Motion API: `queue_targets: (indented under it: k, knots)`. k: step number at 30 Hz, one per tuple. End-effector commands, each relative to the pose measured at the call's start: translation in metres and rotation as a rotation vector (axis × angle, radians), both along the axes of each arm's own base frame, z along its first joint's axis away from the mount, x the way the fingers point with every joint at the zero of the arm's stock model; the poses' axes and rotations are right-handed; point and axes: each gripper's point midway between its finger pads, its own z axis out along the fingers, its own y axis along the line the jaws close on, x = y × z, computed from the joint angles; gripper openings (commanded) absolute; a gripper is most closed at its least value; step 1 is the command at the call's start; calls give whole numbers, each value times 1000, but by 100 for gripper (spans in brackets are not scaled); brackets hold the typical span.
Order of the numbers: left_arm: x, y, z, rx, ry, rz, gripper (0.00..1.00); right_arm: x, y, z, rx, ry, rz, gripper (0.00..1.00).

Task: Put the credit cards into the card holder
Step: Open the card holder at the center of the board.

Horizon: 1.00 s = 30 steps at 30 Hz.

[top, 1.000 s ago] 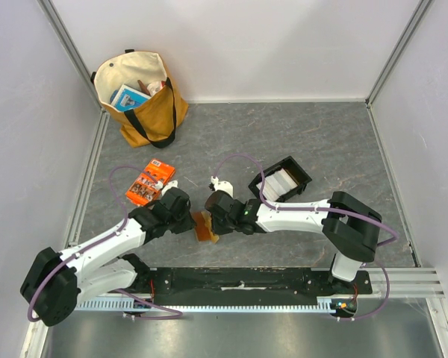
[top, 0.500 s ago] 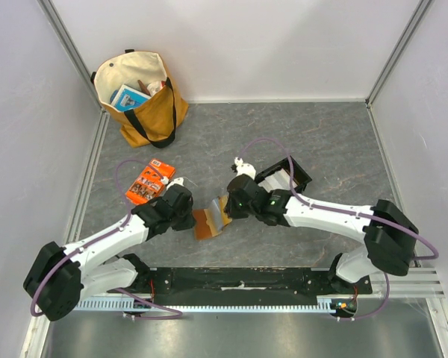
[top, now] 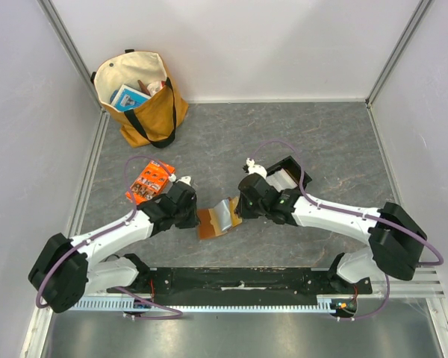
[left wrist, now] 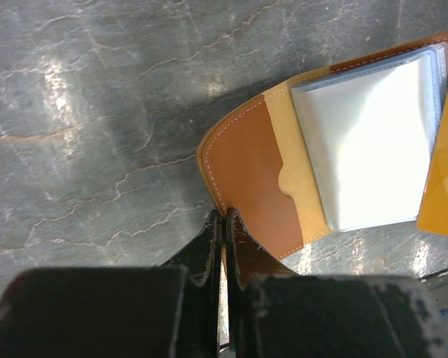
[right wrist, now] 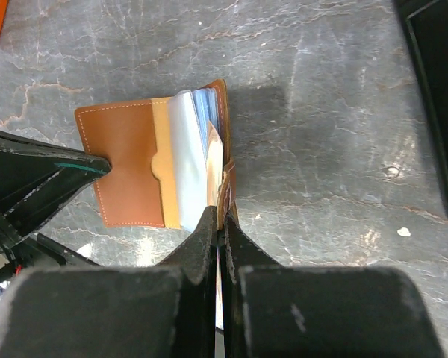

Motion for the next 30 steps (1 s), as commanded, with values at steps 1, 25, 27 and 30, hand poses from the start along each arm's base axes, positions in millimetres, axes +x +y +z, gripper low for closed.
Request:
queue_targets:
  k: [1, 25, 27, 30]
  knots:
    - [1, 3, -5, 65, 14, -70, 2, 15, -22, 15, 16, -43, -54, 0]
    - [9, -22, 44, -37, -31, -137, 2, -4, 1, 16, 114, 12, 73, 0]
    - [7, -20, 40, -26, -24, -142, 2, 7, -5, 14, 51, -15, 37, 0]
    - [5, -17, 34, -4, -15, -157, 2, 17, -8, 10, -15, -29, 27, 0]
